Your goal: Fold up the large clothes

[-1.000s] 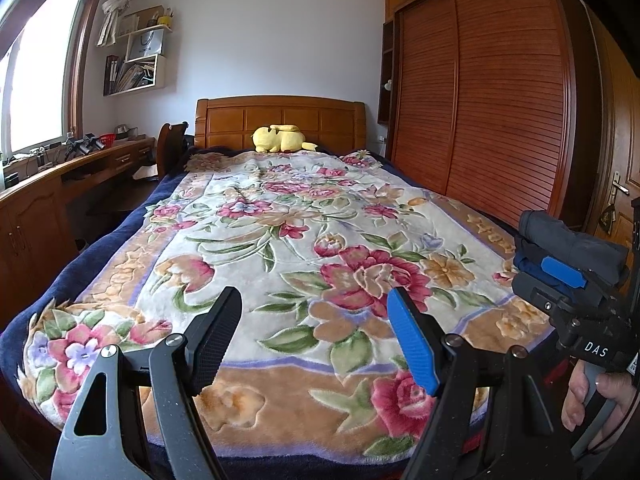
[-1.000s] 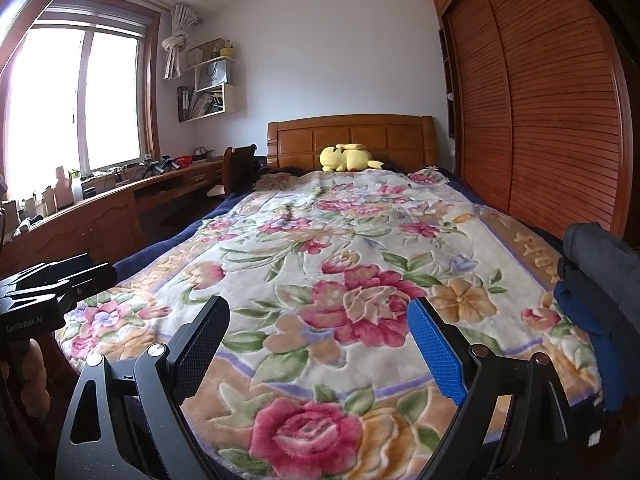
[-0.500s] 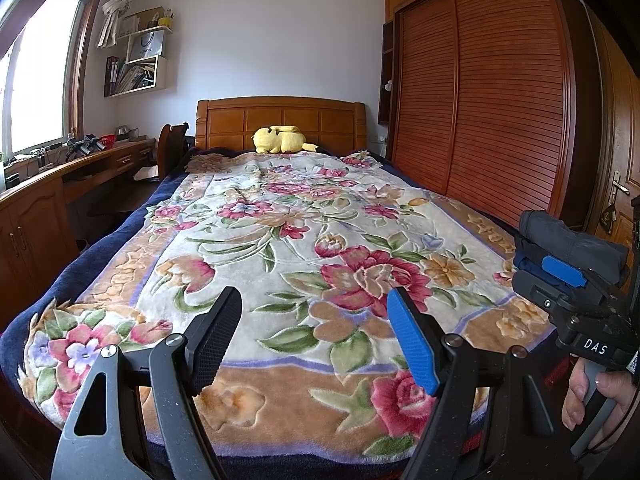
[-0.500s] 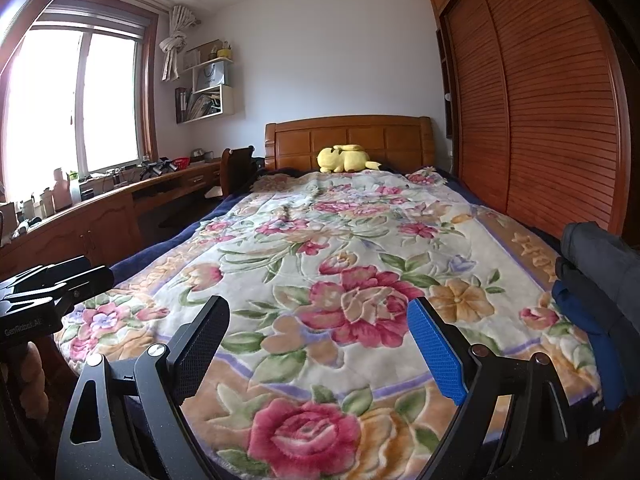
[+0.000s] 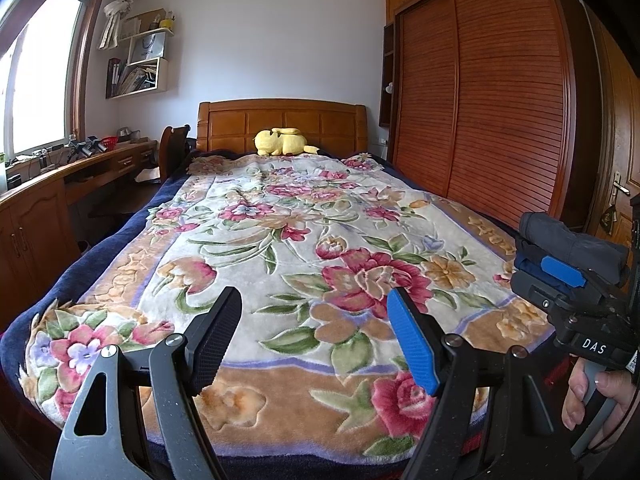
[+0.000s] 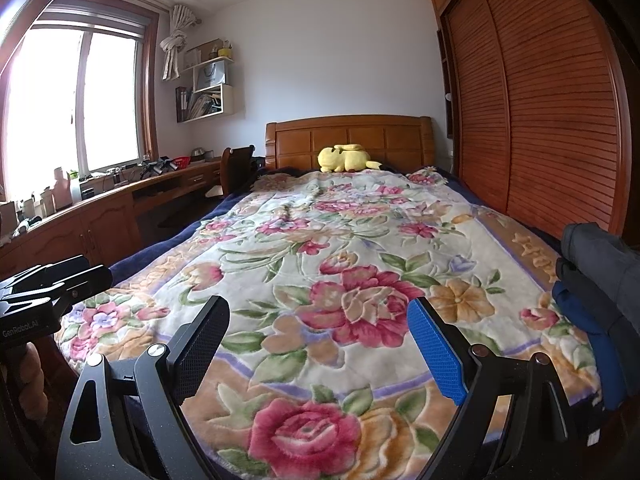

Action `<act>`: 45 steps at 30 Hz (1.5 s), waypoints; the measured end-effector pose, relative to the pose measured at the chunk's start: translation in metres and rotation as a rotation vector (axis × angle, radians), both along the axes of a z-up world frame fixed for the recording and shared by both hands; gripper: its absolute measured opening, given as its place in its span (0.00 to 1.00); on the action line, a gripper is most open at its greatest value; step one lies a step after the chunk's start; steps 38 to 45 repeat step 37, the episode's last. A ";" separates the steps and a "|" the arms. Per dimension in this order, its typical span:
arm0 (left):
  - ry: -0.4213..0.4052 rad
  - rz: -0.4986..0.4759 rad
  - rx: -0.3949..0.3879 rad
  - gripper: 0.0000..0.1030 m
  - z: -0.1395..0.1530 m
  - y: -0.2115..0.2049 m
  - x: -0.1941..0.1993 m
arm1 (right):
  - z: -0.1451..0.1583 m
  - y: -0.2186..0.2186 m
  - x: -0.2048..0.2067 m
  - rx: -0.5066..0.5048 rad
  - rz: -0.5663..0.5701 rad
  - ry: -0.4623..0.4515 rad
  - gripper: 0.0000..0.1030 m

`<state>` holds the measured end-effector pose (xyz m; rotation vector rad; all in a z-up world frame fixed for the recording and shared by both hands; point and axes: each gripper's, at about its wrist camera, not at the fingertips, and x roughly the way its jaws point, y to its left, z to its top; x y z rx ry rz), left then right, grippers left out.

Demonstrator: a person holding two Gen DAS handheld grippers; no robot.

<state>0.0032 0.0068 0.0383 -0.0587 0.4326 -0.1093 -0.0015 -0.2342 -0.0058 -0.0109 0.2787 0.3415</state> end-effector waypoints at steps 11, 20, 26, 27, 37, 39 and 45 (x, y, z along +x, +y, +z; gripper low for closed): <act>-0.005 0.003 -0.002 0.74 0.001 0.003 0.000 | 0.000 -0.003 -0.001 0.000 0.005 -0.003 0.89; -0.008 0.004 0.000 0.74 0.002 0.002 -0.001 | 0.001 -0.004 0.000 0.001 0.005 -0.003 0.89; -0.011 0.001 0.001 0.74 0.004 0.002 -0.002 | 0.001 -0.004 0.000 0.002 0.005 -0.003 0.89; -0.010 0.001 0.001 0.74 0.004 0.001 -0.003 | 0.001 -0.004 0.000 0.001 0.004 -0.004 0.89; -0.011 0.002 0.002 0.74 0.005 0.001 -0.002 | 0.001 -0.004 0.000 0.005 0.009 0.001 0.89; -0.011 0.002 0.002 0.74 0.005 0.001 -0.002 | 0.001 -0.004 0.000 0.005 0.009 0.001 0.89; -0.011 0.002 0.002 0.74 0.005 0.001 -0.002 | 0.001 -0.004 0.000 0.005 0.009 0.001 0.89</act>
